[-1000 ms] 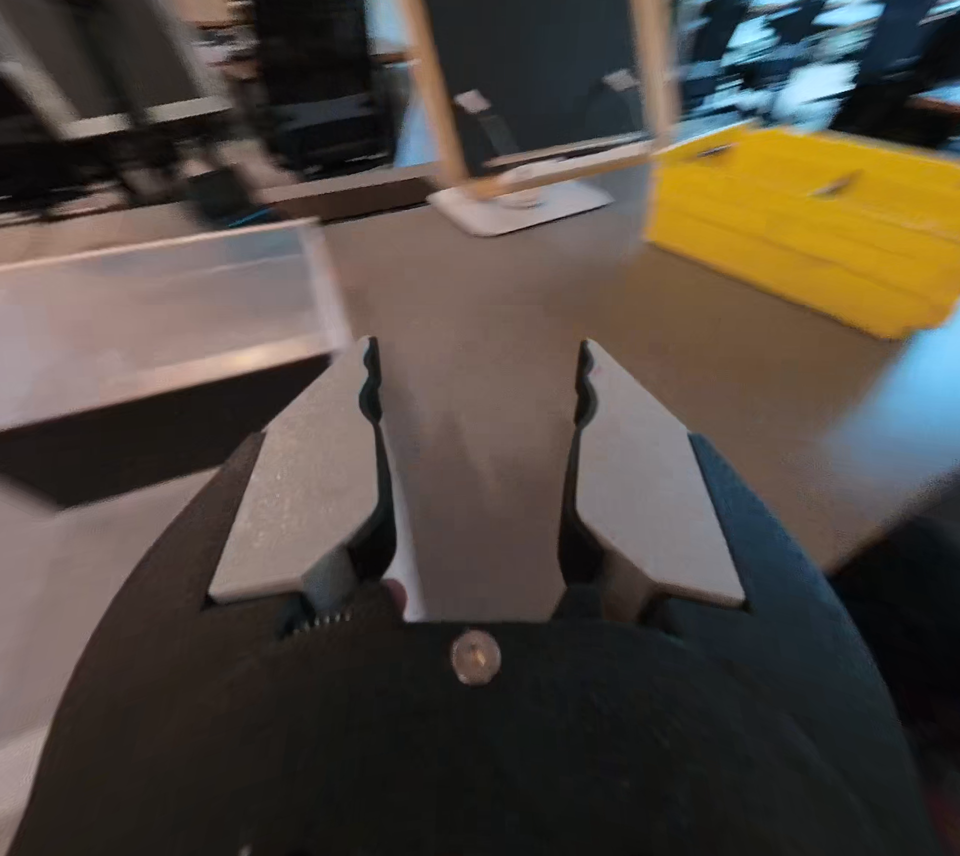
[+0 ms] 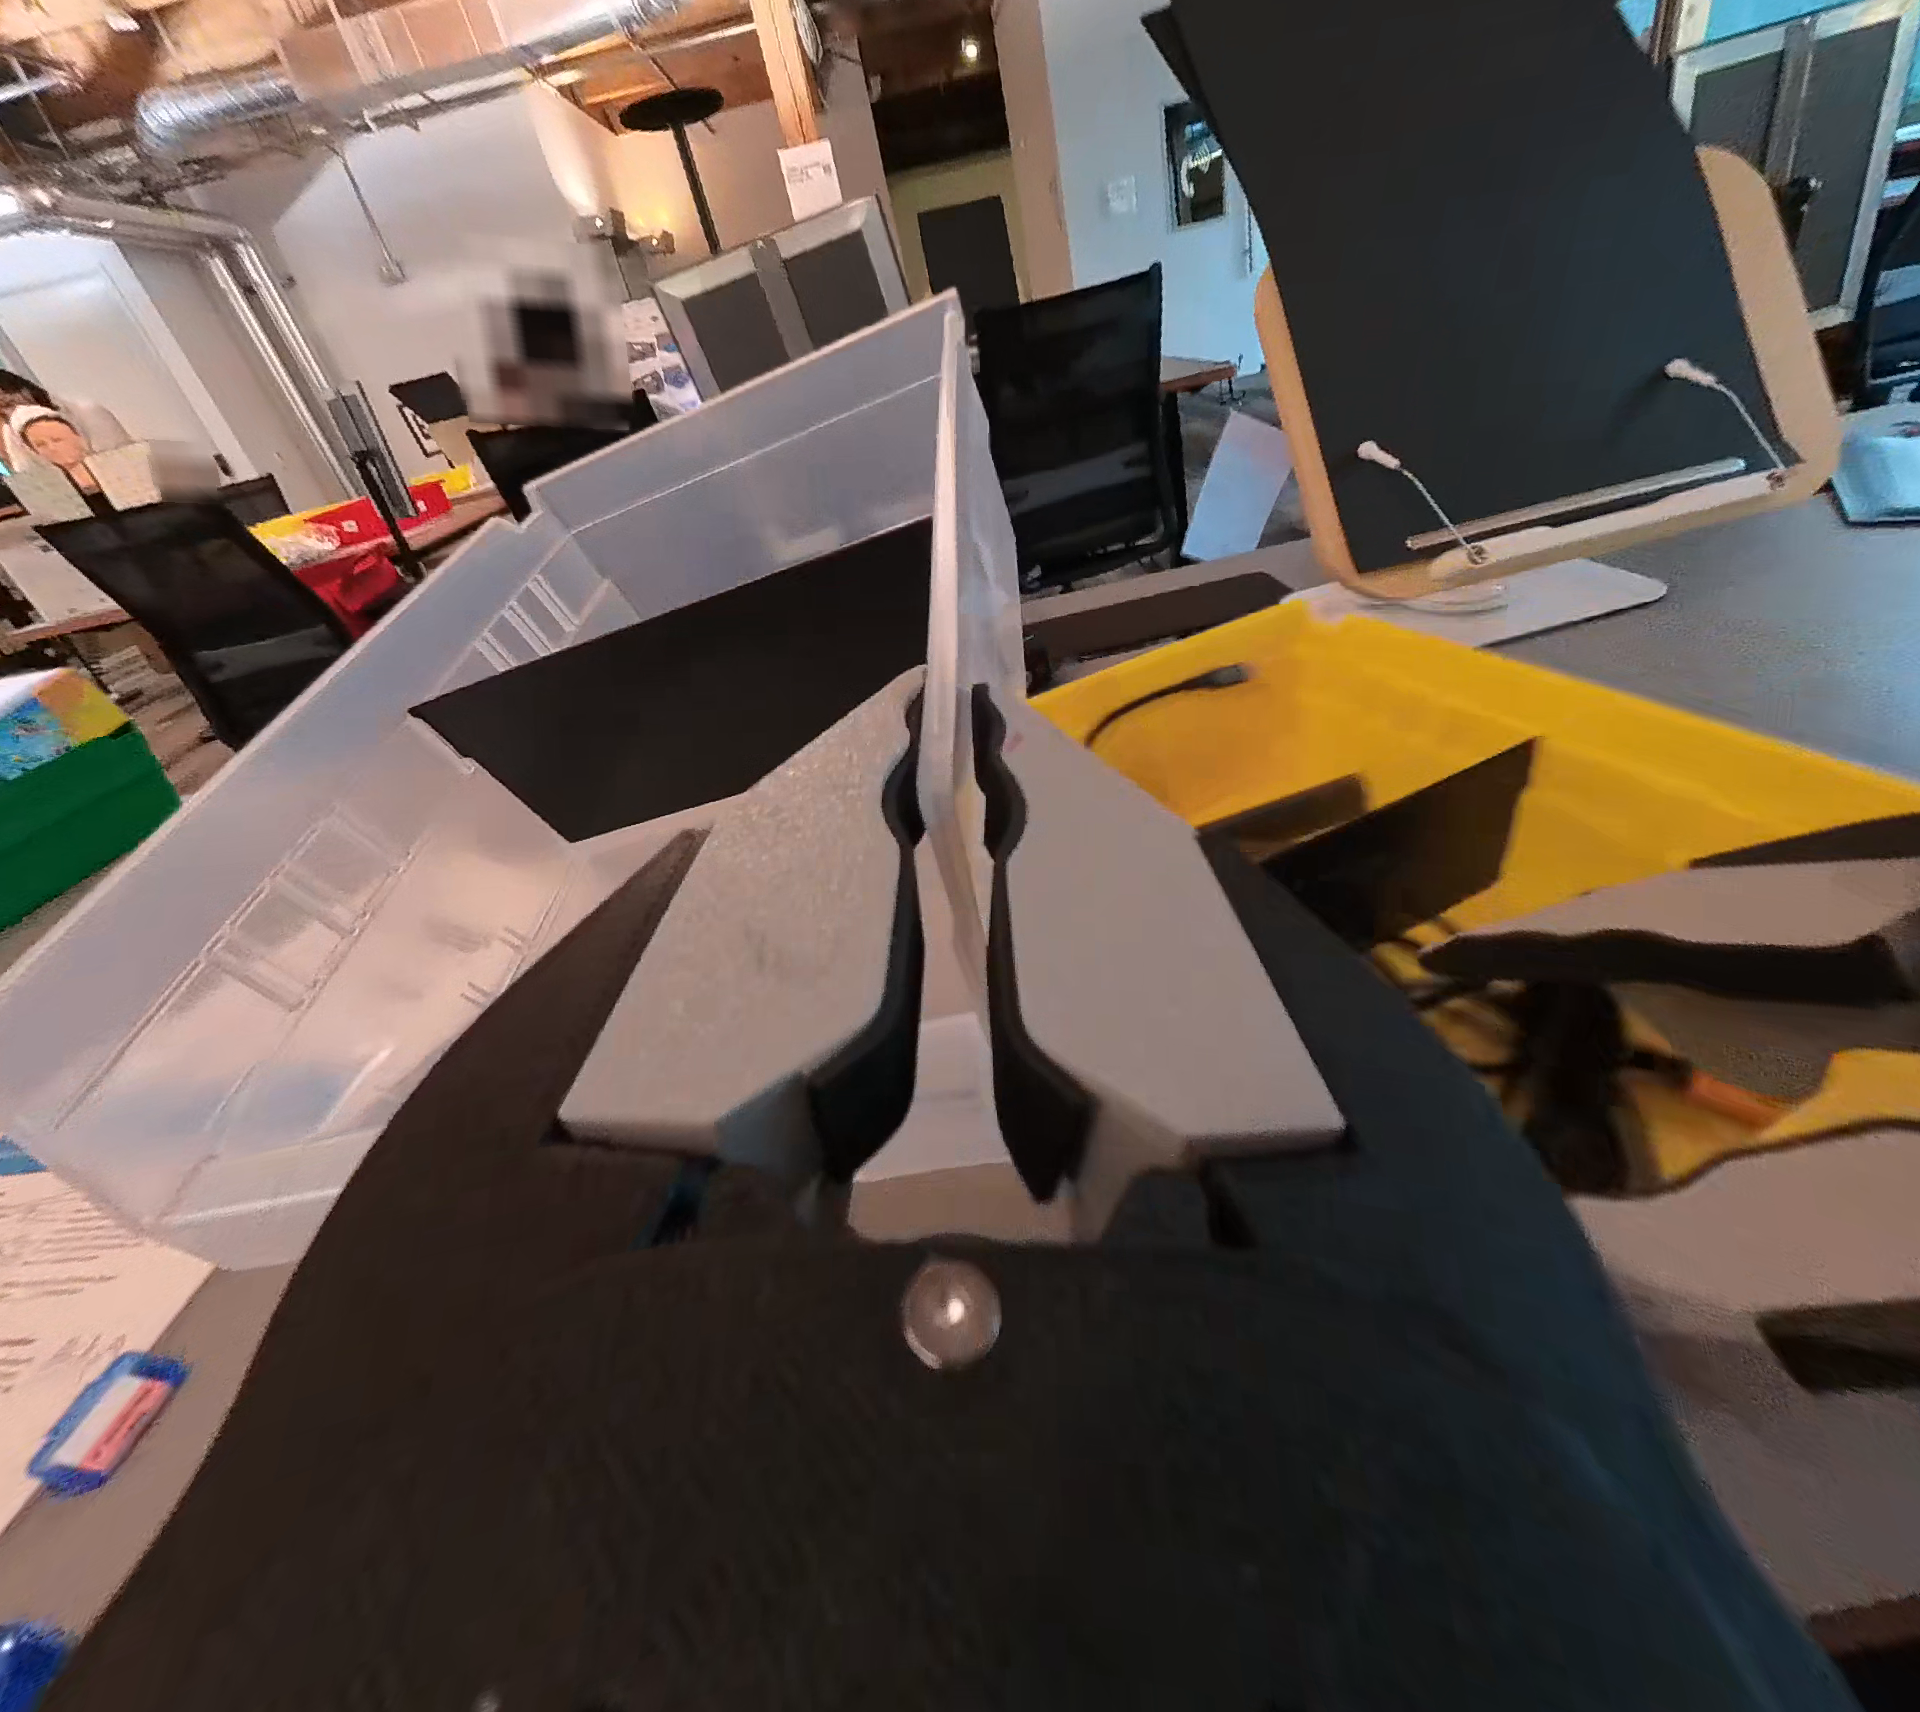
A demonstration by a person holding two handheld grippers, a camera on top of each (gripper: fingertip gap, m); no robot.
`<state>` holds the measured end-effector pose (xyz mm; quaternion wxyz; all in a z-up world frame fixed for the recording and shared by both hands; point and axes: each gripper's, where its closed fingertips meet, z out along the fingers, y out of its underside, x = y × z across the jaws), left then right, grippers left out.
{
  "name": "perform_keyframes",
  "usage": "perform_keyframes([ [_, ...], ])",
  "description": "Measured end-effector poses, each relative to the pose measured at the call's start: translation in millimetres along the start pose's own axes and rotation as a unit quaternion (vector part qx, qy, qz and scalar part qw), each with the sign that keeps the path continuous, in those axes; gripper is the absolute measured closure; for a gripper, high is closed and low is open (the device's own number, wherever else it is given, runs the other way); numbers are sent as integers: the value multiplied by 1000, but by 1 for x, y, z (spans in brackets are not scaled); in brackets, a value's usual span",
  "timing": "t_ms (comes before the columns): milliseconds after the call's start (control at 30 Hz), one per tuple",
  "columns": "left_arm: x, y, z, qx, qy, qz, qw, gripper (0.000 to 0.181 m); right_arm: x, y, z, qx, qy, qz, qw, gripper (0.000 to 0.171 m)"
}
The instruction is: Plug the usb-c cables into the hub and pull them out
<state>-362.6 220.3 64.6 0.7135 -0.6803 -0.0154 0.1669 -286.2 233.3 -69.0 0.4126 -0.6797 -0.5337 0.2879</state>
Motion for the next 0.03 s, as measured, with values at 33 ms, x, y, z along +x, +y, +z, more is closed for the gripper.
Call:
perform_keyframes([
  [33,-1,-3,-3,4,-1,2,1000,179,-8,-7,-6,12,-12,-5,1000,86],
])
